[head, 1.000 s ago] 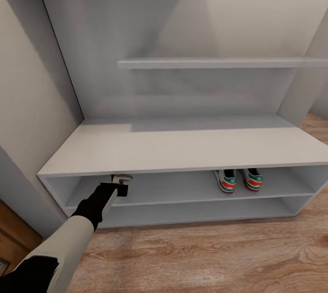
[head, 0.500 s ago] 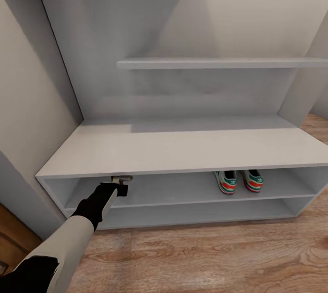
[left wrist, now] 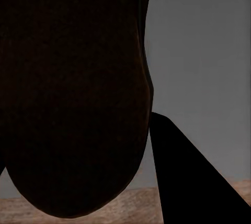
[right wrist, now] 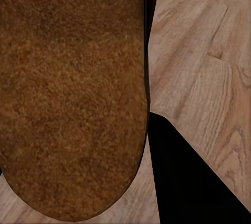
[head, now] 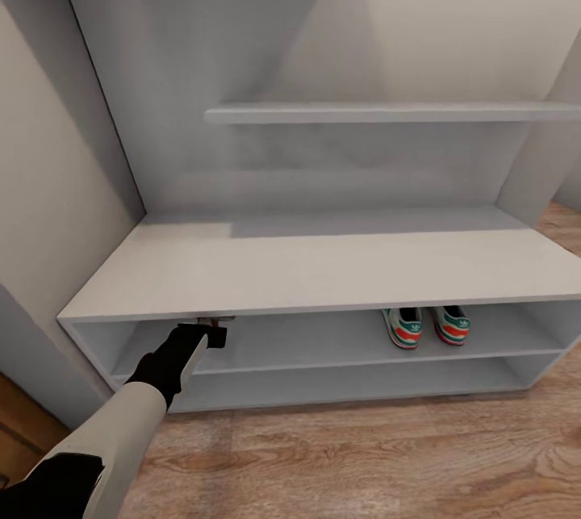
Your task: Pick up the two gym shoes and the two sandals from the corridor floor and place them onto the hallstand (shoe rack) in the corridor, making sure they are on the rack and not on the floor. Arrange them so the two gym shoes are next to each other and the two sandals are next to each other.
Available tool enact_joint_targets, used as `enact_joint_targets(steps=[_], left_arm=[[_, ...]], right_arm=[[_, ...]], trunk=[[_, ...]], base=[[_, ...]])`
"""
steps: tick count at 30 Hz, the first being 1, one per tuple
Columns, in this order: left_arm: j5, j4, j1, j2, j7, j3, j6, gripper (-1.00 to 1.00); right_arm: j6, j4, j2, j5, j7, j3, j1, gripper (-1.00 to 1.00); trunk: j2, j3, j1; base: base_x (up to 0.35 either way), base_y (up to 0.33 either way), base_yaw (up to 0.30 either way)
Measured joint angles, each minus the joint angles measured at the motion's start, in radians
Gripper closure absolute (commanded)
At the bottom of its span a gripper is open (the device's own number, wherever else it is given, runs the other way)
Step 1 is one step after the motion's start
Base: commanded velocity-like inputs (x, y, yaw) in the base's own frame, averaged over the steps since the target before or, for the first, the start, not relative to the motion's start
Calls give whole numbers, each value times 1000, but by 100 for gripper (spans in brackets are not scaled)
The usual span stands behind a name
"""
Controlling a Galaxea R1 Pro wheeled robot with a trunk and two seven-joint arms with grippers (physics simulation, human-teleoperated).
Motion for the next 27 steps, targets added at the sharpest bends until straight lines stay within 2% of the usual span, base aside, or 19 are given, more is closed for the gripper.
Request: enact_joint_targets(steps=[7, 8, 23, 27], left_arm=[[1, 0, 0, 0, -1, -1, 1, 100], [1, 0, 0, 0, -1, -2, 1, -100], [-2, -6, 0, 1, -3, -3, 0, -100], [-2, -8, 0, 2, -3, -4, -1, -100]], right_arm=[[0, 0, 1, 0, 0, 0, 0, 100], [0, 0, 1, 0, 0, 0, 0, 100], [0, 0, 2, 0, 0, 0, 0, 100], [0, 0, 2, 0, 0, 0, 0, 100]], trunk=[[0, 0, 0], [0, 0, 0], [0, 0, 0], [0, 0, 0]], base=[[3, 0, 0], [0, 0, 0], [-2, 0, 0], [-219, 0, 0]])
